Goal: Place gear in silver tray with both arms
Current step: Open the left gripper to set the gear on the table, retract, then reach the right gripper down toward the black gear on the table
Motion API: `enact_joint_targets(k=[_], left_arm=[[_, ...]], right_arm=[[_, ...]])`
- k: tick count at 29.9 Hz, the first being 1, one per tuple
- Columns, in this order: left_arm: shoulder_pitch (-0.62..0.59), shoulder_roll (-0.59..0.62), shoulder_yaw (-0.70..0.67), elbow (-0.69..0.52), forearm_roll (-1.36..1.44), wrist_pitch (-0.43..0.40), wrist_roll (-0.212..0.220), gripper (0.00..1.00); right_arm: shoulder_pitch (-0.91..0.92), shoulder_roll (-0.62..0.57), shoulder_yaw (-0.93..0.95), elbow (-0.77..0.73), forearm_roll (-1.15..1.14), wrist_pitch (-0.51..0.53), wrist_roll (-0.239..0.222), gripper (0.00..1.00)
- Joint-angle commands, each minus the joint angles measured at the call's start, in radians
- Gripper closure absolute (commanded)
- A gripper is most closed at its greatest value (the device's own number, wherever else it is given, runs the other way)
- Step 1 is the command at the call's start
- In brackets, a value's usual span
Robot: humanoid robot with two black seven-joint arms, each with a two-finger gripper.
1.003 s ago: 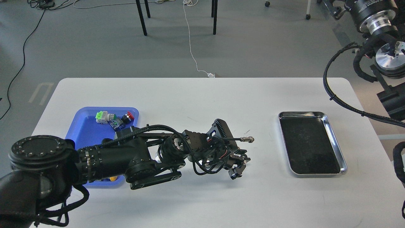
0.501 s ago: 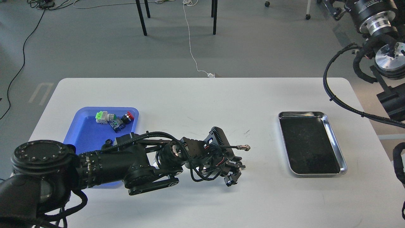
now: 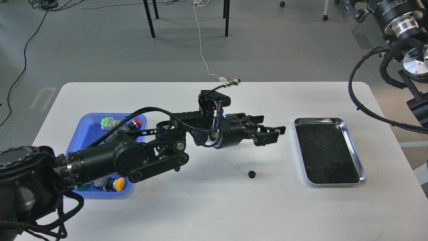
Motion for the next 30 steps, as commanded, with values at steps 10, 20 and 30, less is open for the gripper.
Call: enact_joint_targets(k=[10, 20, 30], left_arm=[[0.004, 0.239, -0.352, 0.238, -1.073, -0.18, 0.005, 0.02], [0.055, 0.362, -0.449, 0.527, -1.356, -0.347, 0.011, 0.02], [0.11, 0.447, -0.469, 0.516, -1.52, -0.347, 0.01, 0.02]], right_arm=[[0.302, -0.027, -0.449, 0.03, -0.169, 0.112, 0.054, 0.01], [0.548, 0.178, -0.917, 0.031, -0.423, 0.122, 0.068, 0.01], [0.743, 0.361, -1.347, 0.135, -0.783, 0.187, 0.178, 0.01]])
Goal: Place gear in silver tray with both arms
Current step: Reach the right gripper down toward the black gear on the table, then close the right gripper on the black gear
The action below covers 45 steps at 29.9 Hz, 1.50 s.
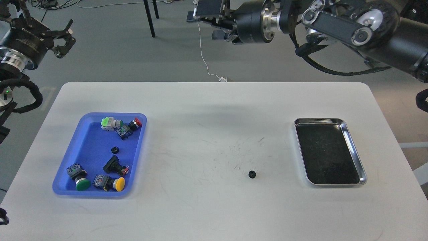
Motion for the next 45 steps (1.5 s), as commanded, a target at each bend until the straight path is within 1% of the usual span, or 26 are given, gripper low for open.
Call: enact_joint_targets(k=[1, 6, 9, 10, 14, 20, 22, 24, 30, 31, 35, 38, 43, 45], left_arm=[[0.002, 0.012, -0.033, -0.002, -0.011, 0.0, 0.0, 0.02], [0.002, 0.012, -0.06, -0.013, -0.011, 0.0, -0.003, 0.02], [0.002, 0.012, -0.076, -0.013, -0.011, 0.0, -0.004, 0.02], [0.002, 0.012, -0.076, -0.013, -0.011, 0.0, -0.004, 0.02], [0.002, 0.013, -0.076, -0.013, -0.011, 0.0, -0.003, 0.02], [0.003, 0.009, -0.076, -0.013, -0.011, 0.0, -0.008, 0.02], [0.005, 0.007, -0.076, -0.013, -0.011, 0.0, -0.008, 0.02], [0.003, 0.006, -0.076, -0.013, -0.011, 0.0, -0.008, 0.02], [0.003, 0.01, -0.076, -0.013, -0.011, 0.0, -0.008, 0.02], [0.003, 0.01, -0.076, -0.013, -0.011, 0.0, -0.008, 0.02], [0.003, 0.01, -0.076, -0.013, -0.011, 0.0, -0.009, 0.02], [0.003, 0.01, -0.076, -0.013, -0.01, 0.0, -0.008, 0.02], [0.003, 0.018, -0.076, -0.013, -0.011, 0.0, -0.008, 0.02], [0.005, 0.02, -0.076, -0.012, -0.011, 0.0, -0.008, 0.02]], right_arm=[[0.048, 0.049, -0.141, 0.077, -0.203, 0.004, 0.07, 0.01], [0.019, 0.093, -0.251, 0.14, -0.428, 0.004, 0.122, 0.01], [-0.019, 0.113, -0.322, 0.18, -0.509, 0.004, 0.185, 0.01], [-0.029, 0.113, -0.333, 0.183, -0.534, 0.004, 0.191, 0.01], [-0.088, 0.115, -0.365, 0.198, -0.626, 0.004, 0.197, 0.01], [-0.134, 0.152, -0.463, 0.217, -0.701, -0.074, 0.197, 0.03], [-0.142, 0.164, -0.491, 0.215, -0.727, -0.078, 0.196, 0.04], [-0.156, 0.166, -0.502, 0.215, -0.736, -0.083, 0.196, 0.08], [-0.164, 0.166, -0.526, 0.191, -0.761, -0.086, 0.196, 0.1], [-0.164, 0.166, -0.531, 0.192, -0.762, -0.086, 0.196, 0.11], [-0.165, 0.166, -0.534, 0.195, -0.764, -0.086, 0.196, 0.27], [-0.168, 0.166, -0.534, 0.2, -0.764, -0.086, 0.196, 0.34], [-0.165, 0.166, -0.539, 0.203, -0.769, -0.085, 0.196, 0.39], [-0.167, 0.166, -0.539, 0.203, -0.77, -0.086, 0.196, 0.44]])
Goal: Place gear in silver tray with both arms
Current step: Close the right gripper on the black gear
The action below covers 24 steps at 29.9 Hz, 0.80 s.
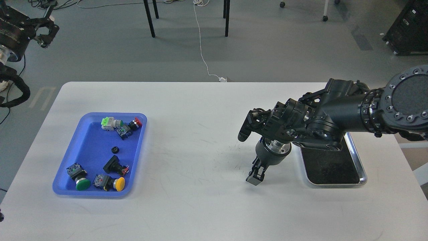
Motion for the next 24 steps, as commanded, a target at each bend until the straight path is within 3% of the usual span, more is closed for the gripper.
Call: enact_joint_targets(k=[1, 5, 11, 20, 24], left_arm=[[0.001, 0.002, 0.0, 0.002, -0.001, 0.0, 0.001, 0.02], [0.005, 0.002, 0.0, 0.002, -0.001, 0.0, -0.001, 0.02], [0.005, 0.002, 0.0, 0.002, -0.001, 0.0, -0.001, 0.02], [0.011, 0.004, 0.0, 0.006, -0.001, 0.0, -0.001, 0.02], [0.014, 0.004, 0.0, 0.005, -0.001, 0.0, -0.001, 0.02]], right_arm=[[-0.003, 0.0, -0.001, -0.001, -0.003, 0.0, -0.001, 0.46], [-0.007, 0.0, -0.001, -0.001, -0.001, 0.0, -0.001, 0.6], [-0.006, 0.0, 0.001, -0.003, -0.001, 0.0, -0.001, 0.67], [-0.006, 0.0, -0.001, -0.004, -0.001, -0.002, -0.012, 0.88], [0.01, 0.0, 0.002, -0.006, 0.003, -0.003, -0.011, 0.91]])
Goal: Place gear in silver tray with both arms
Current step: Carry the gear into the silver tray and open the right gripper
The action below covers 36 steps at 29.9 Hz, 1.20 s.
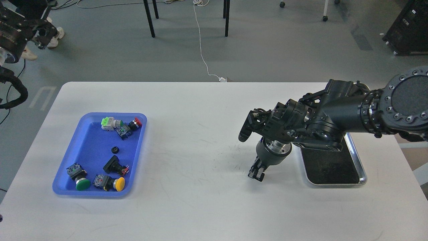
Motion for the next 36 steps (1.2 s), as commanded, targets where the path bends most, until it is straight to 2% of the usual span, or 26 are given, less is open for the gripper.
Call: enact_joint_targets(k=[1, 7, 13, 23, 31, 36], left_arm=[[0.001, 0.0, 0.0, 0.0, 0.0, 0.0, 0.0, 0.02], [0.001, 0.008, 0.0, -0.005, 0.0, 0.0, 0.0, 0.02], [0.0, 0.009, 0.0, -0.006, 0.0, 0.0, 0.0, 0.02], [0.0, 0.009, 0.0, -0.006, 0.002, 0.0, 0.0, 0.02], [0.0, 0.009, 0.0, -0.008, 0.002, 0.0, 0.0, 0.02], [0.0, 0.009, 0.005, -0.008, 0.005, 0.0, 0.0, 0.02]], right_arm=[[0.024, 0.0, 0.004, -0.004, 0.004, -0.001, 0.001, 0.92], [0.129, -0.003, 0.01, -0.001, -0.003, -0.001, 0.001, 0.91], [0.148, -0.188, 0.003, 0.004, -0.127, -0.003, 0.001, 0.91], [0.071, -0.475, -0.011, 0.027, -0.297, -0.032, 0.001, 0.91], [-0.011, -0.583, 0.003, 0.086, -0.297, -0.052, 0.001, 0.91], [-0.024, -0.607, 0.0, 0.116, -0.299, -0.058, 0.001, 0.87]])
